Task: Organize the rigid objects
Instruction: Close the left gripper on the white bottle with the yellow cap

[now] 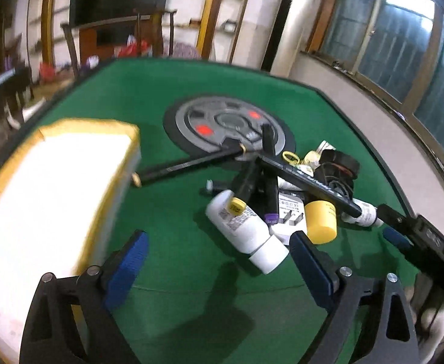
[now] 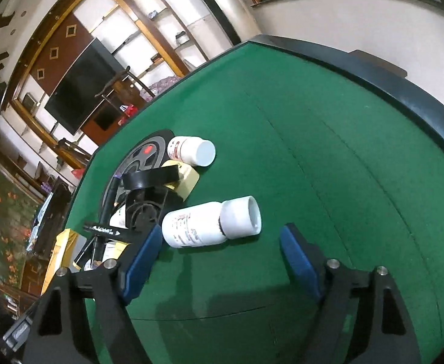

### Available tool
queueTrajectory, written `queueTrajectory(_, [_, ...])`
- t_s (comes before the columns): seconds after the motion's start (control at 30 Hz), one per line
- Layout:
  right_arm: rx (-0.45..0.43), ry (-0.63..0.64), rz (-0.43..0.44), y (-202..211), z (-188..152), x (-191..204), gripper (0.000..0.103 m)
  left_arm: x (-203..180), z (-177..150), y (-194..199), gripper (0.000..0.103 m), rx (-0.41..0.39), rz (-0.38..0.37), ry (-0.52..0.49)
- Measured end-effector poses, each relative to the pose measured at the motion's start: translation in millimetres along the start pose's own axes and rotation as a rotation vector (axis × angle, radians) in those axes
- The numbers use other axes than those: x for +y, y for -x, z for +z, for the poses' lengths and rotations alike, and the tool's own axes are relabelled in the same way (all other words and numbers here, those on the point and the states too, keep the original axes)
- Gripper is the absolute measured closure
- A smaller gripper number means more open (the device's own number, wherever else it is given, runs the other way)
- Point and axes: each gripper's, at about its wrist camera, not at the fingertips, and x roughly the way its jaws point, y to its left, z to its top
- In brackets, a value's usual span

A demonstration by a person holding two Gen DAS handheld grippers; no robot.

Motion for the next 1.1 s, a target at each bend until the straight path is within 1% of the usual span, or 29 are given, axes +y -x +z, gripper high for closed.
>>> queueTrajectory(0.1, [-0.008, 0.034, -0.006, 0.7, 0.8, 7.2, 0.022, -12.2, 3.4, -18.5, 0.015, 0.03, -0.001, -0.014])
queueTrajectory(0.13, [-0.014, 0.045, -0.008, 3.7, 0.6, 9.6, 0.022, -14.5, 4.2, -23.0, 0.019, 0.037, 0.001, -0.024])
queueTrajectory(0.17, [-0.017, 0.052, -0.009, 4.6, 1.1, 12.9, 0.022, -15.8, 3.9, -28.6, 0.03, 0.056, 0.0, -0.033])
queueTrajectory(0.2, [-0.021, 0.057, -0.01, 7.0, 0.8, 12.8, 0.022, -14.4, 3.0, -29.9, 0.039, 0.056, -0.03, -0.019])
queueTrajectory(0.23, [-0.025, 0.061, -0.013, 7.9, 0.7, 13.2, 0.022, -11.4, 2.3, -28.6, 0.045, 0.057, -0.051, -0.003])
queueTrajectory(0.27, [-0.029, 0.06, -0.013, 8.1, 1.2, 13.7, 0.022, -9.7, 1.3, -26.7, 0.053, 0.061, -0.065, 0.001])
queueTrajectory(0.3, [-0.031, 0.059, -0.014, 8.5, 1.2, 12.9, 0.022, -8.2, 0.2, -23.8, 0.059, 0.06, -0.07, 0.001])
queueTrajectory(0.33, [-0.028, 0.057, -0.013, 8.1, 1.5, 12.2, 0.022, -6.2, -1.1, -19.3, 0.061, 0.053, -0.067, 0.001])
queueTrajectory(0.4, [-0.023, 0.058, -0.011, 4.6, 2.0, 12.3, 0.022, -2.5, -2.8, -11.0, 0.061, 0.038, -0.051, -0.005])
queueTrajectory(0.47, [-0.019, 0.058, -0.012, 5.5, 2.0, 11.9, 0.022, -0.9, -4.4, -8.2, 0.061, 0.033, -0.051, -0.005])
queueTrajectory(0.57, [-0.023, 0.061, -0.02, 7.5, 2.4, 12.1, 0.022, -5.7, -1.1, -13.9, 0.06, 0.057, -0.059, -0.012])
queueTrajectory(0.6, [-0.021, 0.062, -0.024, 7.3, 2.4, 12.4, 0.022, -10.5, 0.5, -17.2, 0.06, 0.062, -0.048, -0.026])
queueTrajectory(0.67, [-0.023, 0.068, -0.032, 7.2, 1.9, 13.3, 0.022, -20.7, 3.6, -24.1, 0.058, 0.059, 0.001, -0.068])
queueTrajectory(0.7, [-0.026, 0.072, -0.037, 7.2, 1.8, 14.0, 0.022, -25.4, 4.0, -30.3, 0.054, 0.064, 0.033, -0.09])
queueTrajectory(0.77, [-0.028, 0.081, -0.046, 7.4, 1.3, 15.8, 0.022, -28.1, 3.1, -41.2, 0.053, 0.084, 0.065, -0.098])
queueTrajectory(0.8, [-0.026, 0.086, -0.048, 7.0, 1.1, 16.7, 0.022, -28.2, 2.8, -42.8, 0.051, 0.066, 0.08, -0.1])
queueTrajectory(0.83, [-0.024, 0.088, -0.046, 6.6, 1.0, 17.3, 0.022, -26.8, 3.6, -45.8, 0.051, 0.075, 0.085, -0.093])
queueTrajectory(0.87, [-0.022, 0.089, -0.046, 6.1, 0.7, 17.4, 0.022, -25.0, 3.9, -46.5, 0.051, 0.068, 0.077, -0.086])
queueTrajectory(0.9, [-0.021, 0.087, -0.047, 5.5, 0.3, 17.1, 0.022, -22.9, 4.2, -46.0, 0.057, 0.066, 0.069, -0.081])
queueTrajectory(0.93, [-0.018, 0.085, -0.046, 4.9, 0.3, 16.7, 0.022, -19.0, 4.0, -45.3, 0.059, 0.066, 0.049, -0.072])
queueTrajectory(0.97, [-0.016, 0.085, -0.045, 4.4, 0.4, 16.1, 0.022, -14.9, 4.0, -43.6, 0.065, 0.067, 0.034, -0.063])
queueTrajectory(1.03, [-0.012, 0.085, -0.043, 3.3, 0.3, 15.8, 0.022, -6.1, 2.7, -38.6, 0.065, 0.077, -0.013, -0.026])
queueTrajectory(1.1, [-0.01, 0.086, -0.042, 2.5, -0.2, 16.4, 0.022, 0.1, -1.1, -28.1, 0.065, 0.069, -0.057, -0.002])
